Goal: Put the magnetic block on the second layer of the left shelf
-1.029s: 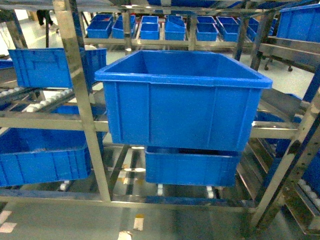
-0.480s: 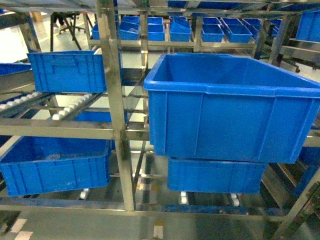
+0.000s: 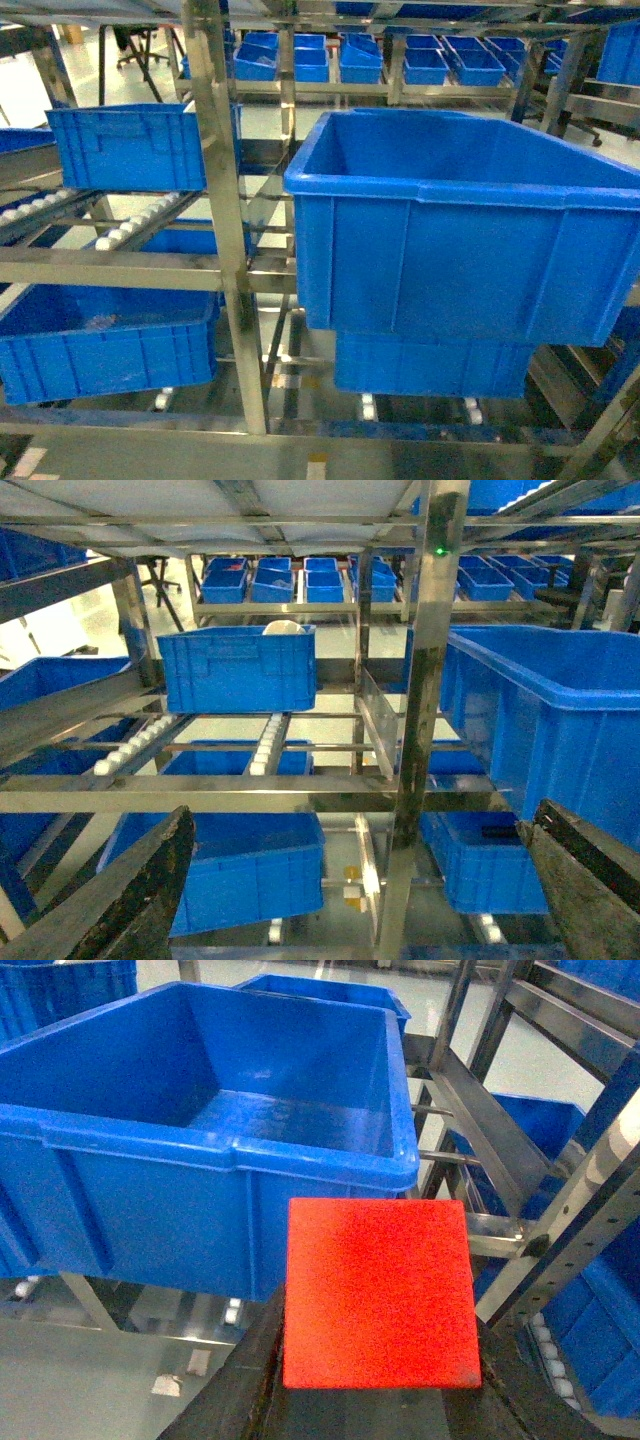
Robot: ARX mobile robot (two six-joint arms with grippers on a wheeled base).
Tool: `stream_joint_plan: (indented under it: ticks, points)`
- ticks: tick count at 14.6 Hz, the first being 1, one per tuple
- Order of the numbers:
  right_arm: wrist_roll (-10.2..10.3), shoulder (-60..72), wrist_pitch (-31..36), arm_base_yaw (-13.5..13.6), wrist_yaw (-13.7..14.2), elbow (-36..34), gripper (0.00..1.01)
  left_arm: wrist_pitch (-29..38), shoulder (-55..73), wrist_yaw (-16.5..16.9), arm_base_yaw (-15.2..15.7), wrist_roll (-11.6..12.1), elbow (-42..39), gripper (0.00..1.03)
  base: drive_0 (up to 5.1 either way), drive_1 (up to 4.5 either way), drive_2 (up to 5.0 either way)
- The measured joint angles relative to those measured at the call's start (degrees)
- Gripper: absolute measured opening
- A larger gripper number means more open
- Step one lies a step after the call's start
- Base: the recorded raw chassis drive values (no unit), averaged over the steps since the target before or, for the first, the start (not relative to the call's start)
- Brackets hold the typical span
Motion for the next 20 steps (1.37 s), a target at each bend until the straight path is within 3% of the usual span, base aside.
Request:
stream_joint_plan:
  ticks: [8,13,14,18,20]
  points:
    - [0.00,-0.13,0.37,0.00,0.00,0.02,0.33,-0.07,0.00,0.02,0.00,0.02,0.00,0.98,0.1,4.34,-4.2]
    - [0.07,0.17,0.07,0.04,0.02,0.02,0.33,-0.17,0.00,0.00,0.00,0.00,0.00,0.98,0.0,0.32,-0.3]
    - [1.53,1.90,-0.22,1.84,0.68,1.01,0.33,-0.07,0.00,0.00,0.00,0.00,0.00,0.98,0.0,0.00,0.0]
    - [12.20,19.26,4.68,13.27,4.22,5.07,0.33,-0.04,0.00,0.00,0.00,0.00,0.00,0.98,0.0,0.00,0.0]
    - [16.26,25.99,9.11,15.87,6.60,6.75,0.33,-0.04,0.00,0.02,0.00,0.02,0.00,0.98,0.0,0.00,0.0]
